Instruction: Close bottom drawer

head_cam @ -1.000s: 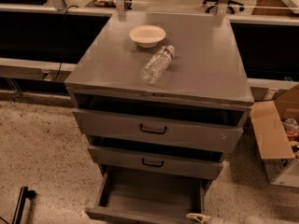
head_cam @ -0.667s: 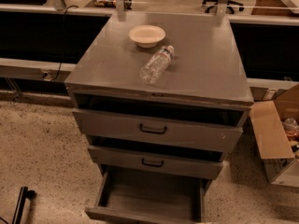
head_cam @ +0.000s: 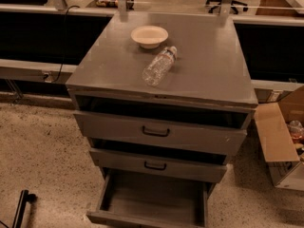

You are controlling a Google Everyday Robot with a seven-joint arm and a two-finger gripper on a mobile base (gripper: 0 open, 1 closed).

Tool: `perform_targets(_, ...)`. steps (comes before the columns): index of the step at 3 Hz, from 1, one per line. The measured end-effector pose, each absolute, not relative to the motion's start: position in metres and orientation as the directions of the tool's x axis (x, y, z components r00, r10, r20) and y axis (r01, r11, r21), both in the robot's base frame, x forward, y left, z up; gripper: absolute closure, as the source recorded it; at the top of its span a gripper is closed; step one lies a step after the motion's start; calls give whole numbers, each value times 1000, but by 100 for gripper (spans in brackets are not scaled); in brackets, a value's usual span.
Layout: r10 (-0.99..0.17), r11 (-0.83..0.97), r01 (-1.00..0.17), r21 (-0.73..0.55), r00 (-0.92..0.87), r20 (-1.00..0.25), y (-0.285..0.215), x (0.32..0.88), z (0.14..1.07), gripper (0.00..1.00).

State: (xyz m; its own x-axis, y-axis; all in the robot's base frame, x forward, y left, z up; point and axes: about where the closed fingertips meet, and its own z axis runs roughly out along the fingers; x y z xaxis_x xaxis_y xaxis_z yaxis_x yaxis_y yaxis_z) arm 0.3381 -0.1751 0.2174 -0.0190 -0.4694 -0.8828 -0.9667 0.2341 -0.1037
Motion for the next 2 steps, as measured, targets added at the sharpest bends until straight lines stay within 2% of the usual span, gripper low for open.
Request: perform_targets(2,-487,307,-945,-113,-54,-872,-147,319,148,100)
